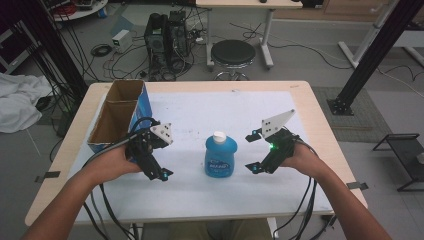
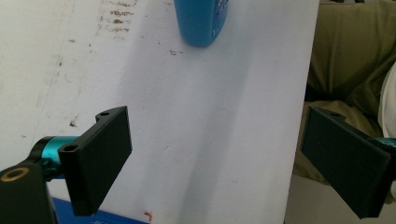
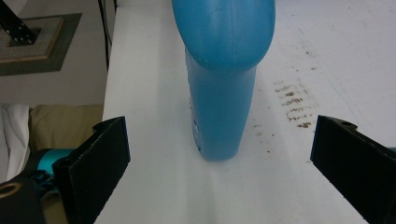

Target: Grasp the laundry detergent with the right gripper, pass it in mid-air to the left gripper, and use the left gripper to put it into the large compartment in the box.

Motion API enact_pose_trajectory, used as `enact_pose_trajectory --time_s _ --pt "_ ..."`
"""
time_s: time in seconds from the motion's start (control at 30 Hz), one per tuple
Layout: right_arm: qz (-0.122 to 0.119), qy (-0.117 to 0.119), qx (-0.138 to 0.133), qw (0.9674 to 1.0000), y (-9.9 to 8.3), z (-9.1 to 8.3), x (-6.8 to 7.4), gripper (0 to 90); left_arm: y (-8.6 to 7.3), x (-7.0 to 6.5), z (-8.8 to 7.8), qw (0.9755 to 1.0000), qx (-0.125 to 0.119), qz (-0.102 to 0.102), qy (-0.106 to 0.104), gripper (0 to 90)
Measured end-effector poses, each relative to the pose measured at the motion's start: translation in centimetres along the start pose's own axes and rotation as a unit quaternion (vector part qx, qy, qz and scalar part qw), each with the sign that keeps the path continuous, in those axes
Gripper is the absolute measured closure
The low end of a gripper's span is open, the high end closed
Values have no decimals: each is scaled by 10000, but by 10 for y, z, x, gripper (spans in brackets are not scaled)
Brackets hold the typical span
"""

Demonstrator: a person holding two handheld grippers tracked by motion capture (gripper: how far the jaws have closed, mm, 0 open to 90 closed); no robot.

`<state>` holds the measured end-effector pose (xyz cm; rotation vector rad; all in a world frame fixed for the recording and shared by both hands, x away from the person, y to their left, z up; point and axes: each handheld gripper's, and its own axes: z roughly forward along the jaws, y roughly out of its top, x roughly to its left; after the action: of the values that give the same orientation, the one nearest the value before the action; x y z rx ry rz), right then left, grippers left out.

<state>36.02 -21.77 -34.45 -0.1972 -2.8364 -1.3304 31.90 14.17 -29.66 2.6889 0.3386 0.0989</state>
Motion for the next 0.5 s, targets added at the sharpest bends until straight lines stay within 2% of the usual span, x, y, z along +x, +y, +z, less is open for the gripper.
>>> enact_pose_trajectory --time_s 0.13,0.17,0.2,0.33,0.37,0.4,0.43,0.47,0.5 --pt "-19 9 -68 10000 -2 5 -2 36 -1 1 1 10000 -38 -32 -12 89" --pt "-13 19 -96 10000 -3 6 -3 36 -1 -4 5 9989 -300 -350 -34 89" --pt "-34 23 -106 9999 -3 8 -4 36 0 4 -1 9998 127 167 9 89" --pt "-27 52 -145 9999 -4 14 -5 36 -1 2 1 10000 10 29 -20 89" --pt "-31 45 -146 9999 -4 15 -5 36 -2 0 3 9999 -109 -108 -11 89" --pt "-32 58 -176 9998 -5 17 -6 36 -2 1 3 10000 -41 -27 -9 89" --pt "-22 59 -194 9998 -5 18 -6 36 -2 1 3 10000 -56 -72 -26 89" --pt "-5 68 -197 9998 -5 20 -6 36 -2 3 2 10000 47 28 -22 89" --pt "-19 72 -232 9997 -5 21 -7 36 -2 3 2 10000 58 34 -24 89"
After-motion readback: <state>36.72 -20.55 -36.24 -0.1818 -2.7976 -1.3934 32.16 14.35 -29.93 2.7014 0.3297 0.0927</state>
